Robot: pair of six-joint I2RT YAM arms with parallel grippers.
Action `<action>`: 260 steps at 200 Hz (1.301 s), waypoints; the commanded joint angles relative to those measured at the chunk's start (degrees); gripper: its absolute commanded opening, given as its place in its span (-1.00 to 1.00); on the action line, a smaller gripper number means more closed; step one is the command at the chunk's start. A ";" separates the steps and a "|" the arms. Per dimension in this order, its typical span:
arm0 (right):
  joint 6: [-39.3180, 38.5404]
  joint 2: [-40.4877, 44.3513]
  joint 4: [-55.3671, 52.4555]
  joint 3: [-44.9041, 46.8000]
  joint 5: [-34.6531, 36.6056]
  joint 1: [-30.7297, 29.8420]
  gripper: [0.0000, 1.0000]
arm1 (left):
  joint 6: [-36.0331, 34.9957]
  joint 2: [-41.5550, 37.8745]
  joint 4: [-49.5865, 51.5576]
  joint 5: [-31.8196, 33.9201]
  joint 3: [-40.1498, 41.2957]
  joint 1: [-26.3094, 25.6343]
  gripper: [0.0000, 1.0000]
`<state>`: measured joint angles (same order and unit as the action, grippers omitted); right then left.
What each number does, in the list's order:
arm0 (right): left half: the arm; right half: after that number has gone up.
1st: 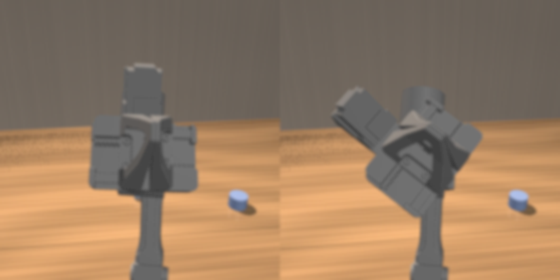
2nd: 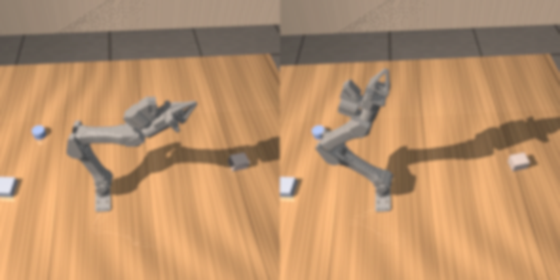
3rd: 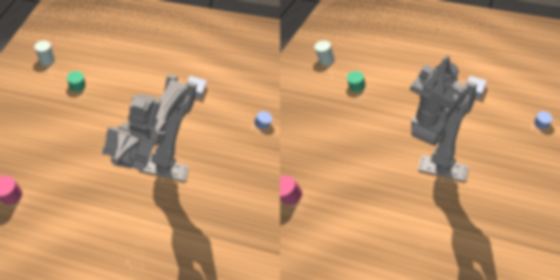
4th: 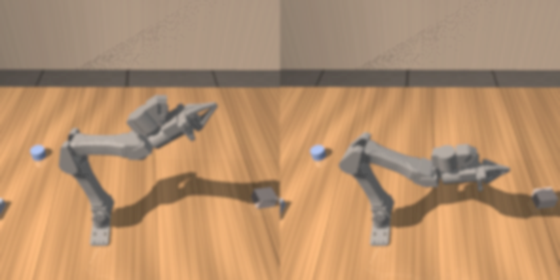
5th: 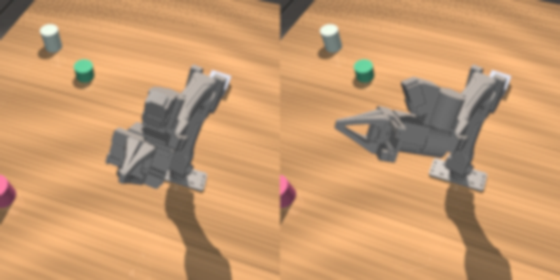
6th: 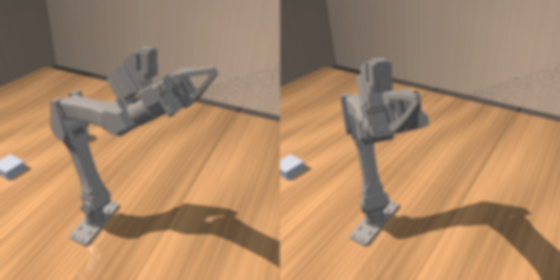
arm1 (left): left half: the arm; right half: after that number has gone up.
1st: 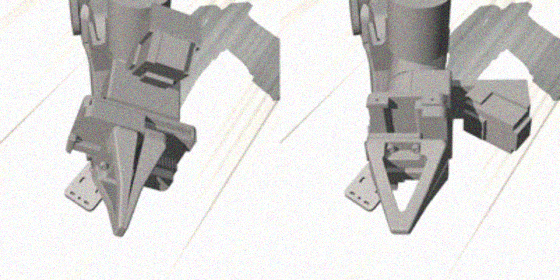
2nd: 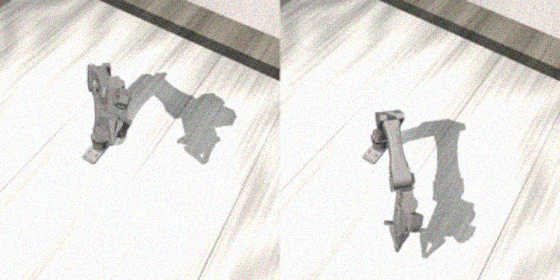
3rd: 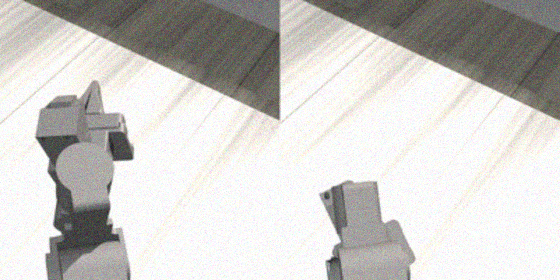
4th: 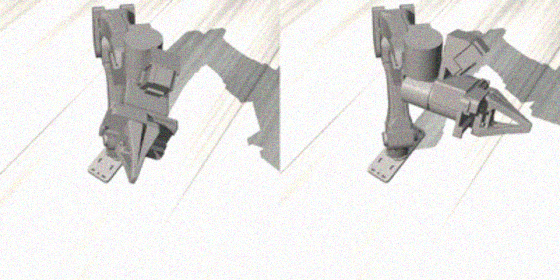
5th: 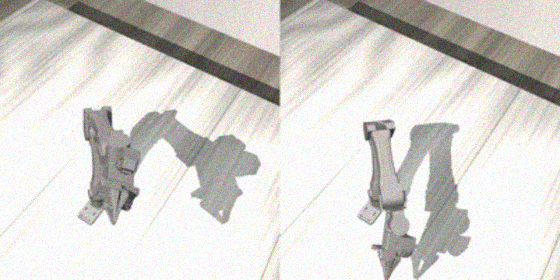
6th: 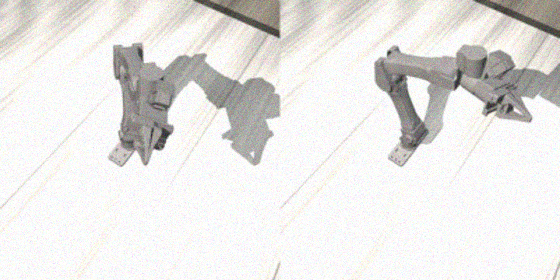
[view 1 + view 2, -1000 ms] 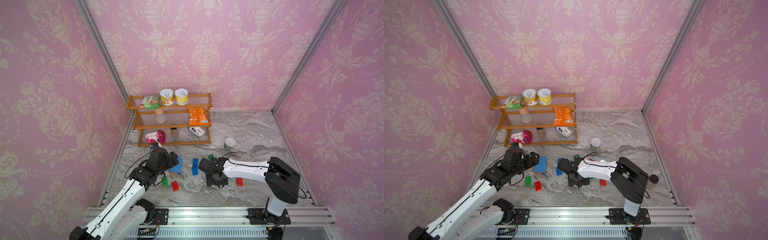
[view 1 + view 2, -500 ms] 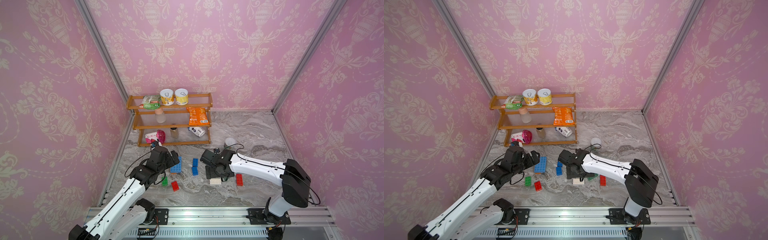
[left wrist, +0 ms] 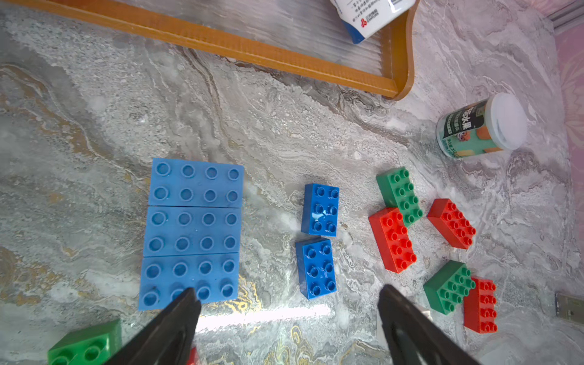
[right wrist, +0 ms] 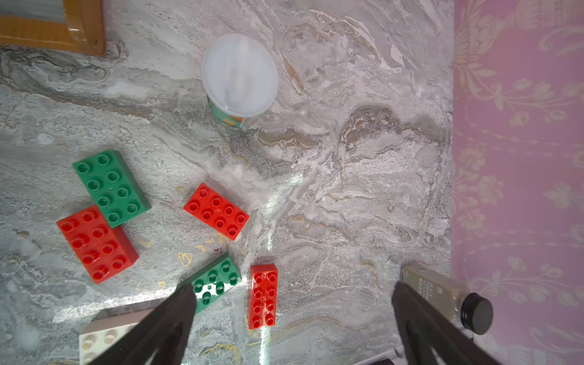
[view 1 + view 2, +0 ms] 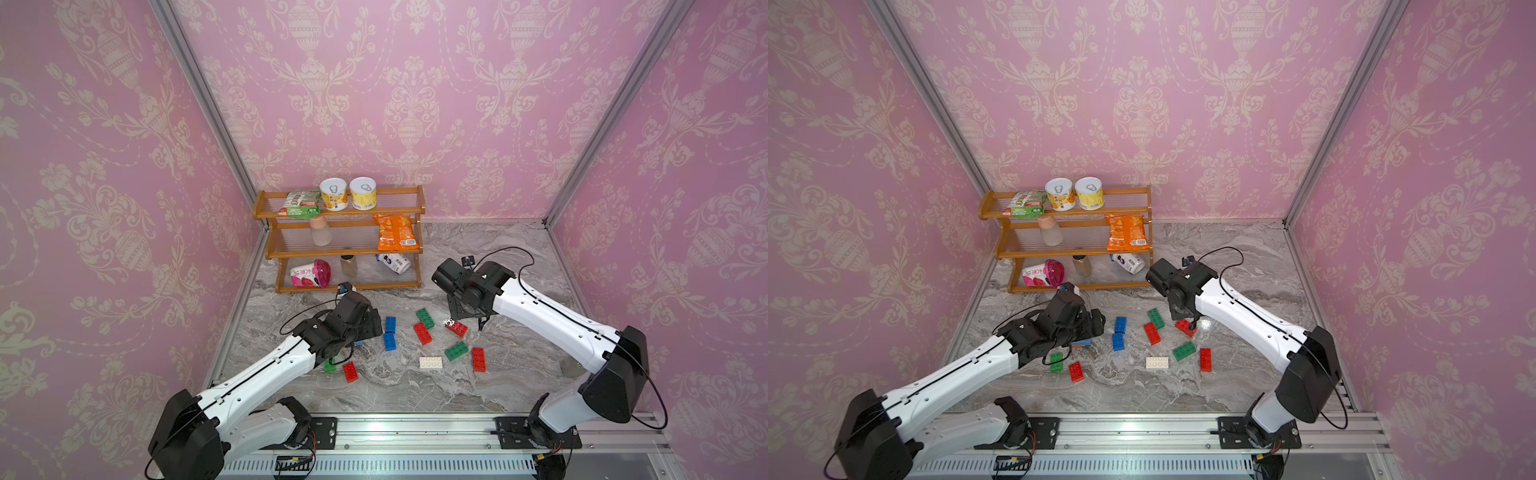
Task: Assemble a rectangle with lego
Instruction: Adjust the lego brick at the center of the board.
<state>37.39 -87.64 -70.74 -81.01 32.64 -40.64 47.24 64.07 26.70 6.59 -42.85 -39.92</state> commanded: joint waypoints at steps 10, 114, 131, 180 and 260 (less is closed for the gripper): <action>-7.58 6.30 4.32 3.63 -2.87 5.42 0.99 | 0.34 4.98 -1.32 -1.63 -2.99 -3.68 0.72; 1.21 8.18 10.60 12.23 -5.11 9.79 0.99 | -0.79 15.47 -3.40 -6.76 -4.17 -6.57 0.72; 1.37 5.08 9.74 10.65 -8.83 10.14 1.00 | -1.47 16.80 -4.06 -7.33 -4.32 -6.55 0.72; -4.47 2.37 13.71 12.05 -12.01 10.21 0.99 | -3.32 20.62 -5.29 -7.86 -5.05 -6.49 0.73; -1.60 7.76 16.01 16.95 -13.84 11.36 0.99 | -6.70 27.28 -7.41 -9.38 -8.06 -6.40 0.73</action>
<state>34.26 -82.54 -55.92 -66.76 19.59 -29.47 43.00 89.93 19.70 -1.39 -48.90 -46.04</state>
